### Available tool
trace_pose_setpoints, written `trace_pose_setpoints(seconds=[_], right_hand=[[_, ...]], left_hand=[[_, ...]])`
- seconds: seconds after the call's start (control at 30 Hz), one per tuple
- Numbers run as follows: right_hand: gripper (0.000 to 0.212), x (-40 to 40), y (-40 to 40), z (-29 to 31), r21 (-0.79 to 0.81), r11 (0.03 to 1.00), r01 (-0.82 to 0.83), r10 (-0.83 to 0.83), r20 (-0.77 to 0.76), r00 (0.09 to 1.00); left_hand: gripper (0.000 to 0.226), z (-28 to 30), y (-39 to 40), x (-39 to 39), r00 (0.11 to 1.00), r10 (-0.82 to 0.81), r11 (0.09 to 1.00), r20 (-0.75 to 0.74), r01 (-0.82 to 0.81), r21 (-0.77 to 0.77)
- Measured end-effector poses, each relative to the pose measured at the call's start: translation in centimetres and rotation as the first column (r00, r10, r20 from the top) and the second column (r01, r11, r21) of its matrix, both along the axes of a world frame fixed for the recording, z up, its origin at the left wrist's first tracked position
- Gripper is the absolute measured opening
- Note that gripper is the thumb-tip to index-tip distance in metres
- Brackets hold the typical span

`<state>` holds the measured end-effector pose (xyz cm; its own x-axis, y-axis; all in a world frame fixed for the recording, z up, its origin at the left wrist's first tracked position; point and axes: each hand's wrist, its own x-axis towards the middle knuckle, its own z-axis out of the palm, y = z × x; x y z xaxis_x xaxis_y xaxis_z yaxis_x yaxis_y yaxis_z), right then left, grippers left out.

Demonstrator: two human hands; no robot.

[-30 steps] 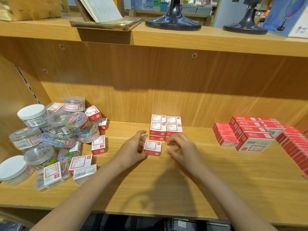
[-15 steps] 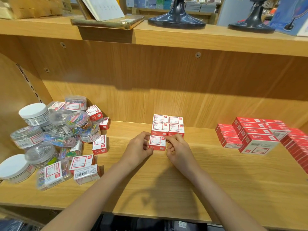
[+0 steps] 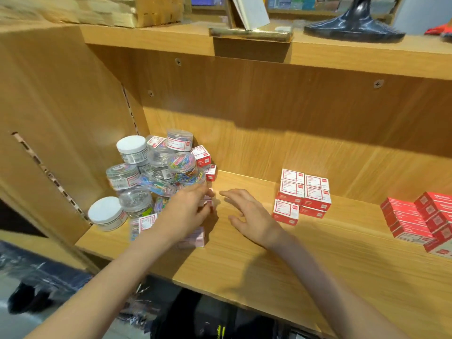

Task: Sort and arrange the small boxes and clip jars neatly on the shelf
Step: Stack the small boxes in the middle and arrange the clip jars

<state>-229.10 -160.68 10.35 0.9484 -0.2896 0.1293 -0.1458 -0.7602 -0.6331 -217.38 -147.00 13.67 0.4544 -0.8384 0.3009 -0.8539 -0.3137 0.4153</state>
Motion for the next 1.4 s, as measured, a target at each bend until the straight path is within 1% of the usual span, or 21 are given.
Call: trace_pose_setpoints(seconds=[0.1, 0.17, 0.2, 0.27, 0.33, 0.4, 0.43, 0.5, 0.57, 0.6, 0.67, 0.73, 0.8, 0.83, 0.97, 1.1, 1.13, 1.23, 1.3, 1.37, 1.4], right_hand=[[0.054, 2.7, 1.1, -0.5, -0.117, 0.993, -0.031, 0.020, -0.087, 0.996], [0.047, 3.3, 1.4, -0.8, -0.159, 0.987, 0.008, -0.022, -0.084, 0.996], [0.041, 3.2, 1.4, -0.8, -0.165, 0.985, 0.058, -0.065, -0.036, 0.997], [0.031, 2.6, 1.3, -0.7, -0.182, 0.966, 0.185, -0.173, 0.078, 0.982], [0.039, 2.2, 1.0, -0.9, -0.172, 0.948, 0.269, -0.251, 0.118, 0.961], [0.048, 1.6, 1.2, -1.3, -0.170, 0.945, 0.279, -0.262, 0.116, 0.958], [0.049, 1.2, 1.3, -1.5, -0.200, 0.939, 0.279, -0.254, 0.141, 0.957], [0.042, 0.4, 1.4, -1.6, -0.268, 0.919, 0.290, -0.256, 0.158, 0.954], [0.035, -0.5, 1.5, -1.3, -0.241, 0.916, 0.320, -0.298, 0.121, 0.947], [0.033, -1.0, 1.5, -1.1, -0.199, 0.926, 0.321, -0.309, 0.089, 0.947], [0.031, -1.7, 1.3, -0.7, -0.111, 0.936, 0.333, -0.324, 0.090, 0.942], [0.033, -2.4, 1.0, 0.0, 0.026, 0.925, 0.379, -0.380, 0.086, 0.921], [0.036, -3.2, 0.7, 0.7, 0.183, 0.889, 0.420, -0.438, 0.067, 0.897], [0.036, -3.6, 0.6, 1.0, 0.223, 0.873, 0.433, -0.458, 0.070, 0.886], [0.034, -5.3, -0.2, 1.8, 0.192, 0.863, 0.468, -0.493, 0.116, 0.862], [0.034, -7.4, -1.9, 3.1, 0.348, 0.783, 0.515, -0.582, 0.121, 0.804], [0.034, -8.0, -2.3, 3.3, 0.331, 0.778, 0.534, -0.597, 0.125, 0.793], [0.034, -9.1, -3.4, 3.3, 0.126, 0.797, 0.591, -0.602, 0.093, 0.793], [0.033, -9.3, -3.7, 2.7, 0.014, 0.817, 0.577, -0.576, 0.079, 0.813], [0.030, -9.4, -3.8, 1.8, -0.031, 0.834, 0.552, -0.544, 0.126, 0.830], [0.028, -9.4, -3.8, 1.4, -0.013, 0.837, 0.547, -0.539, 0.156, 0.828]], left_hand=[[0.021, -0.6, 2.2, 1.4, 0.999, 0.015, 0.997, 0.034, -0.018, 0.070], [0.022, -1.1, 3.1, 2.0, 1.000, -0.004, 0.995, 0.012, 0.002, 0.097], [0.027, -1.3, 3.4, 2.1, 1.000, -0.013, 0.992, -0.014, 0.015, 0.122], [0.049, -1.6, 3.6, 2.1, 0.998, -0.047, 0.982, -0.050, 0.056, 0.182], [0.069, -1.8, 3.7, 2.1, 0.992, -0.102, 0.970, -0.068, 0.114, 0.214], [0.080, -2.0, 3.9, 2.2, 0.982, -0.168, 0.950, -0.089, 0.186, 0.251], [0.085, -2.2, 4.1, 2.3, 0.975, -0.205, 0.935, -0.087, 0.221, 0.277], [0.093, -2.7, 4.3, 2.6, 0.961, -0.268, 0.910, -0.063, 0.274, 0.311], [0.089, -3.2, 4.4, 2.9, 0.954, -0.294, 0.911, -0.064, 0.300, 0.282], [0.086, -3.4, 4.2, 2.9, 0.952, -0.299, 0.917, -0.070, 0.307, 0.254], [0.085, -3.3, 3.5, 2.6, 0.947, -0.314, 0.920, -0.067, 0.321, 0.224], [0.087, -3.2, 2.6, 2.1, 0.940, -0.335, 0.915, -0.059, 0.339, 0.217], [0.087, -3.2, 1.6, 1.7, 0.933, -0.357, 0.911, -0.056, 0.360, 0.202], [0.085, -3.1, 1.0, 1.5, 0.930, -0.362, 0.908, -0.062, 0.367, 0.201], [0.078, -3.3, -0.4, 1.0, 0.922, -0.381, 0.904, -0.074, 0.388, 0.179], [0.068, -3.5, -1.0, 0.8, 0.915, -0.397, 0.902, -0.076, 0.404, 0.151], [0.066, -3.5, -1.2, 0.8, 0.915, -0.397, 0.904, -0.076, 0.404, 0.140], [0.063, -3.6, -1.9, 0.7, 0.918, -0.389, 0.910, -0.080, 0.396, 0.123], [0.060, -3.6, -2.2, 0.6, 0.917, -0.390, 0.910, -0.084, 0.398, 0.121], [0.059, -3.5, -2.4, 0.5, 0.912, -0.404, 0.905, -0.075, 0.411, 0.115], [0.060, -3.5, -2.5, 0.3, 0.909, -0.412, 0.902, -0.068, 0.417, 0.112]])
